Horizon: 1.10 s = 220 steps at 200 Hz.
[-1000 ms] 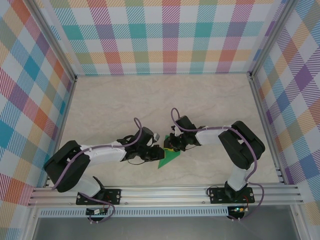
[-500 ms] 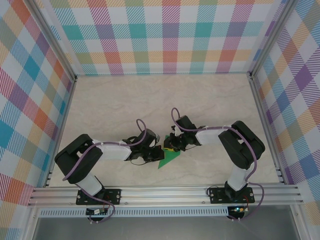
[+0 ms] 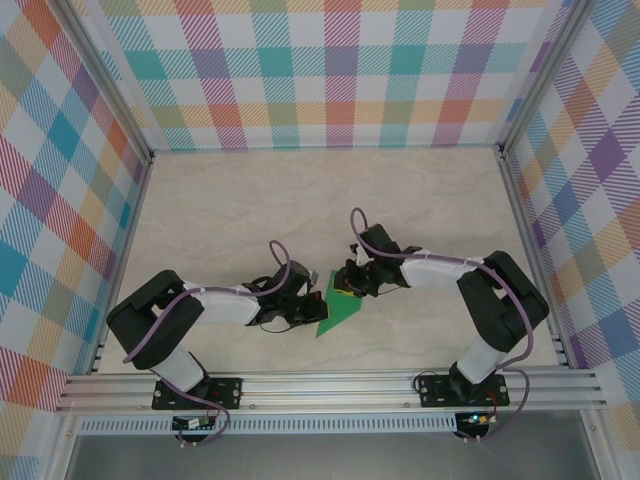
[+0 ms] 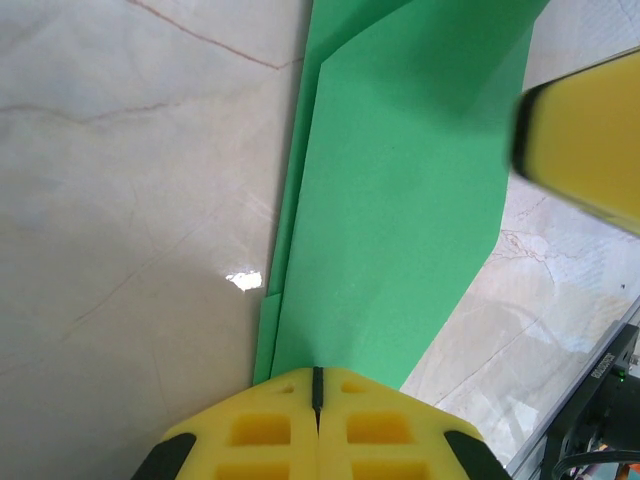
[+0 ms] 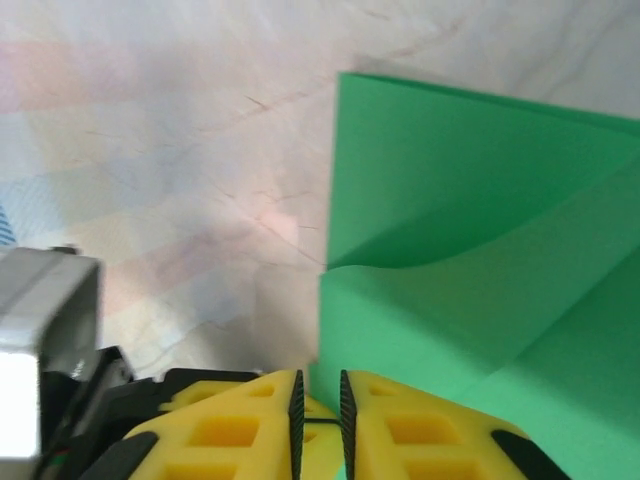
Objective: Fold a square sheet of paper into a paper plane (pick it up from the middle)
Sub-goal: Fourth fold the wing at the center of the table.
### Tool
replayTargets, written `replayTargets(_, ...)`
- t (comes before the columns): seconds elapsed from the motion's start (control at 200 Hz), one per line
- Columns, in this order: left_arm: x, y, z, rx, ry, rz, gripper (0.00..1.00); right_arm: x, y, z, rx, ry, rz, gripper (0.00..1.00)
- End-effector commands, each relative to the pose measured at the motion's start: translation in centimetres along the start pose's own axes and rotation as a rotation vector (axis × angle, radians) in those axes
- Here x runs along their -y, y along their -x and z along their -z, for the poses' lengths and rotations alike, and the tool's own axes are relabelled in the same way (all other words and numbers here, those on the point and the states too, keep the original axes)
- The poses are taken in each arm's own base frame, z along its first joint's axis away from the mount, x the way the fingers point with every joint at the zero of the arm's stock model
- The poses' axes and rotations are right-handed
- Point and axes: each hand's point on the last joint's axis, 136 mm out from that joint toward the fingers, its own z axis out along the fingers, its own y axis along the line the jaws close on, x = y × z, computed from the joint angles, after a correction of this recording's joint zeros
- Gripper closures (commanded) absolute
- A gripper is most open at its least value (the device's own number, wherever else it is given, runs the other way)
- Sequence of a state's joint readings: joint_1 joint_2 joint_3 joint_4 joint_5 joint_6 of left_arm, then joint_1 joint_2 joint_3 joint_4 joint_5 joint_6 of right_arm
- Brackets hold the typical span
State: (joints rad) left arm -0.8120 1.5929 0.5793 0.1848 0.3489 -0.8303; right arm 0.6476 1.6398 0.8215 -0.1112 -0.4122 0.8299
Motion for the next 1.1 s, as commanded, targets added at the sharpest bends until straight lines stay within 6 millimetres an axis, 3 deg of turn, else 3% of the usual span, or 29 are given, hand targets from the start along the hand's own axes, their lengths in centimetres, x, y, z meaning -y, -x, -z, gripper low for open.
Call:
replayTargets(0.0, -8.1, -3.1, 0.0, -0.059, 0.295, 0.091, 0.99, 0.3, -1.0, 0.3, -0.012, 0.014, -0.004, 0.84)
replayTargets(0.255, -8.3, -3.1, 0.0, -0.062, 0.308, 0.092, 0.99, -0.1, -2.1, -2.1, -0.077, 0.047, -0.001, 0.92)
replayTargets(0.395, -8.6, -3.2, 0.1, -0.065, 0.321, 0.091, 0.99, 1.4, -2.0, -3.2, -0.079, -0.007, -0.016, 0.92)
replayTargets(0.49, -8.9, -3.4, 0.2, -0.068, 0.337, 0.091, 0.99, 4.0, -1.4, -3.1, -0.042, -0.12, -0.022, 0.91)
replayTargets(0.625, -9.3, -3.5, 0.1, -0.078, 0.352, 0.084, 1.0, 5.7, 0.0, -2.5, -0.009, -0.141, -0.047, 0.91)
replayTargets(1.095, -10.4, -4.3, -0.1, -0.106, 0.379, 0.087, 1.0, 6.3, 3.6, -1.6, 0.023, -0.068, -0.072, 0.88)
